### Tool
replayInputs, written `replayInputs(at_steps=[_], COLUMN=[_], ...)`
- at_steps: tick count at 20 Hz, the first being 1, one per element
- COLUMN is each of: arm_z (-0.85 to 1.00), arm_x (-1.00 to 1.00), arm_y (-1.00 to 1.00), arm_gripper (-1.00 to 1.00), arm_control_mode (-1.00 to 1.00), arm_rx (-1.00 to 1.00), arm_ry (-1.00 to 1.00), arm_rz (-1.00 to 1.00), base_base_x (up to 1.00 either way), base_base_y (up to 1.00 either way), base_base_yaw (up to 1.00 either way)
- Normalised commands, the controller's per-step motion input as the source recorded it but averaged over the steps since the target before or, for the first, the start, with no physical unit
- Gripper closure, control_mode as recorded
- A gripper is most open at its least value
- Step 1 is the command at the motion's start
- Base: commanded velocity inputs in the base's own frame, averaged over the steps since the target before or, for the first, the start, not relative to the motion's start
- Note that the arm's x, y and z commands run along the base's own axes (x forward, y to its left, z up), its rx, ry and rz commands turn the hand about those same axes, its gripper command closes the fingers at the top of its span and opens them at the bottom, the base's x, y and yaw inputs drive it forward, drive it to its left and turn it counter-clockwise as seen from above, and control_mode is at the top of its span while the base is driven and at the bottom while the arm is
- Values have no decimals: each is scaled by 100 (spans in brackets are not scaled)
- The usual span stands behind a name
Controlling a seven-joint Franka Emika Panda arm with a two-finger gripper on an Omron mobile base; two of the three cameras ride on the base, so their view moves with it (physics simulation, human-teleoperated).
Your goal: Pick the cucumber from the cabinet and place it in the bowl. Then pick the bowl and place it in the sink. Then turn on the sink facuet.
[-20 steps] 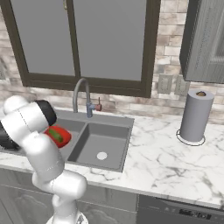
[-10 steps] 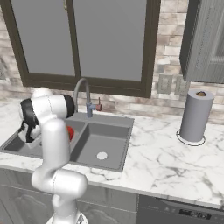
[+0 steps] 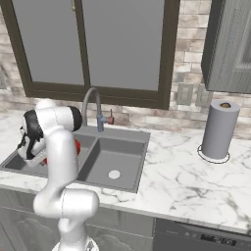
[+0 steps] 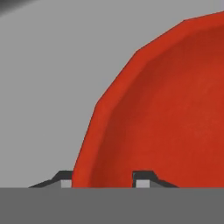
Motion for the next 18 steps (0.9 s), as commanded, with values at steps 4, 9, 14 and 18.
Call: replayInputs(at_steps=[4,9,14,18], arm_z=[54,74,100,94], arm_x=[-2,-21,-62,-88], arm_y=[-3,-18,-29,-40], arm_gripper=[-100,-100,-100,-100], arm_control_mode=[-100,-100,-100,-100], arm_rx=[3,7,9,9], arm_ry=[0,-1,-2,-9], arm_rz=[-2,-3,-7,-7], base_base_x=[0,0,0,0], base_base_y=[0,0,0,0], base_base_yaw=[0,0,0,0])
